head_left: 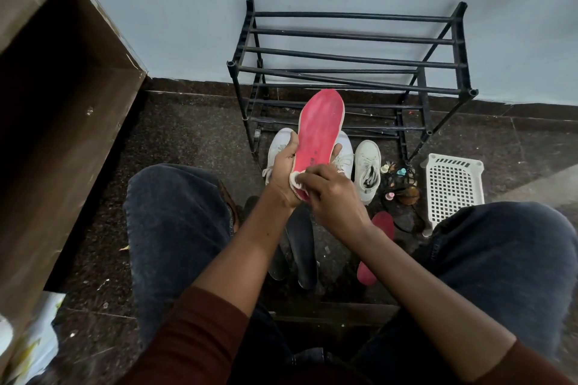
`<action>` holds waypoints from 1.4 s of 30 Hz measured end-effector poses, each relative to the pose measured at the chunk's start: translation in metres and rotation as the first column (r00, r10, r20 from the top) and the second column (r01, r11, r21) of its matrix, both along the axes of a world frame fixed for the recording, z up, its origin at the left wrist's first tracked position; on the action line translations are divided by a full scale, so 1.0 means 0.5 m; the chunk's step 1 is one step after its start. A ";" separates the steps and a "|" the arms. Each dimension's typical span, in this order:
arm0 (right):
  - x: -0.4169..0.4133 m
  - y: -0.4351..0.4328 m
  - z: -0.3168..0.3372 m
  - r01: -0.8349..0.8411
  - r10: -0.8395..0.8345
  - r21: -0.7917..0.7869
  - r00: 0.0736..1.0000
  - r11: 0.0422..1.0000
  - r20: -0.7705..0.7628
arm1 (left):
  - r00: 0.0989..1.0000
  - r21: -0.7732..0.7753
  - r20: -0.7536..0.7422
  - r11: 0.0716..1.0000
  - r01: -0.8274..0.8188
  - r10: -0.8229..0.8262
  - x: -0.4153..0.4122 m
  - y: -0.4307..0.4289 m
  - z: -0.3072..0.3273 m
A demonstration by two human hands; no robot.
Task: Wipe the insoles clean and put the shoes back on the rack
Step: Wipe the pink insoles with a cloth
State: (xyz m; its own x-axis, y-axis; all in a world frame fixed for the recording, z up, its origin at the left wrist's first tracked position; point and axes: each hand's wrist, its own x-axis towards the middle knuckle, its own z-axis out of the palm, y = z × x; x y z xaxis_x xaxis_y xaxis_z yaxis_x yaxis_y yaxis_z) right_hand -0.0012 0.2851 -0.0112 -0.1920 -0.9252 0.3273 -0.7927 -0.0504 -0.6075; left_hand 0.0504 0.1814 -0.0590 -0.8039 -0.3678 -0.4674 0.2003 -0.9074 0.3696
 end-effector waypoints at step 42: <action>-0.020 -0.038 -0.002 0.284 -0.286 0.072 0.958 0.956 0.015 | 0.999 -0.112 0.023 0.993 0.027 -0.025 -0.006 0.011 0.015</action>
